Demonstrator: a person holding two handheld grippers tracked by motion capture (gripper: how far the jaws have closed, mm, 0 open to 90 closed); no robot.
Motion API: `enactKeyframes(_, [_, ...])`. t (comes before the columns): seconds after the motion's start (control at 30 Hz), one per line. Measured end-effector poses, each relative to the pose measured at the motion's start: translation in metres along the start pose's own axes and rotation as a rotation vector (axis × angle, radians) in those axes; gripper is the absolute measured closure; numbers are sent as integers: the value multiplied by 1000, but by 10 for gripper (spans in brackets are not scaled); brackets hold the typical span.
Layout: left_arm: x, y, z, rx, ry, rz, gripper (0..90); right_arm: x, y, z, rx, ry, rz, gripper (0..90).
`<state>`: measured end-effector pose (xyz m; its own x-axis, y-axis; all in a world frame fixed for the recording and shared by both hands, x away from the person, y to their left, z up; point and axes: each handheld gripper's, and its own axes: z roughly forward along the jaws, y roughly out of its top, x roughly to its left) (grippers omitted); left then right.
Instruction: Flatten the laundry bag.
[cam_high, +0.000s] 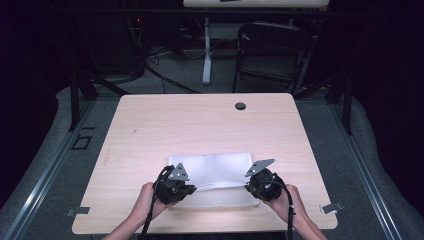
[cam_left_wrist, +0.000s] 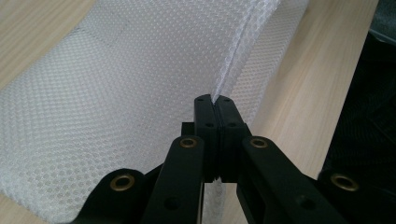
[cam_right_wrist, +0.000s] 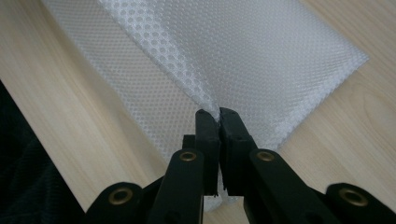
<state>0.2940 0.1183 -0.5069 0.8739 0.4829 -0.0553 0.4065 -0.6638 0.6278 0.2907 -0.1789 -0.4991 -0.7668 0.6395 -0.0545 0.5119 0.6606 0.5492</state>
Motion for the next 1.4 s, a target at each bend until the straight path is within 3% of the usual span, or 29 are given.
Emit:
enactKeyframes(0.17, [1,0,-3,-21,10,-4,892,0,4,-9,-20,9,12,884])
enactKeyframes(0.3, [2,0,-4,-37,17,-8,872,-3,7,-16,-47,17,50,886])
enactKeyframes(0.4, [1,1,-4,-42,9,-16,766,-6,10,-19,-68,28,74,886])
enactKeyframes(0.47, [0,1,-3,-27,1,-22,618,-7,12,-20,-73,29,80,886])
enactKeyframes(0.57, [-4,1,-1,0,35,-19,407,-9,16,-20,-74,35,92,887])
enactKeyframes(0.67, [-7,-2,3,35,65,-8,335,-11,20,-22,-82,39,100,886])
enactKeyframes(0.77, [-9,-4,5,54,107,1,341,-13,23,-24,-94,37,109,886])
enactKeyframes(0.9, [-6,-6,7,74,141,9,462,-14,24,-25,-100,34,112,886])
enactKeyframes(1.1, [-5,-4,4,48,166,23,876,-16,25,-24,-98,28,105,885])
enactKeyframes(1.4, [3,15,-12,13,160,-32,889,-22,21,-28,-106,-20,105,841])
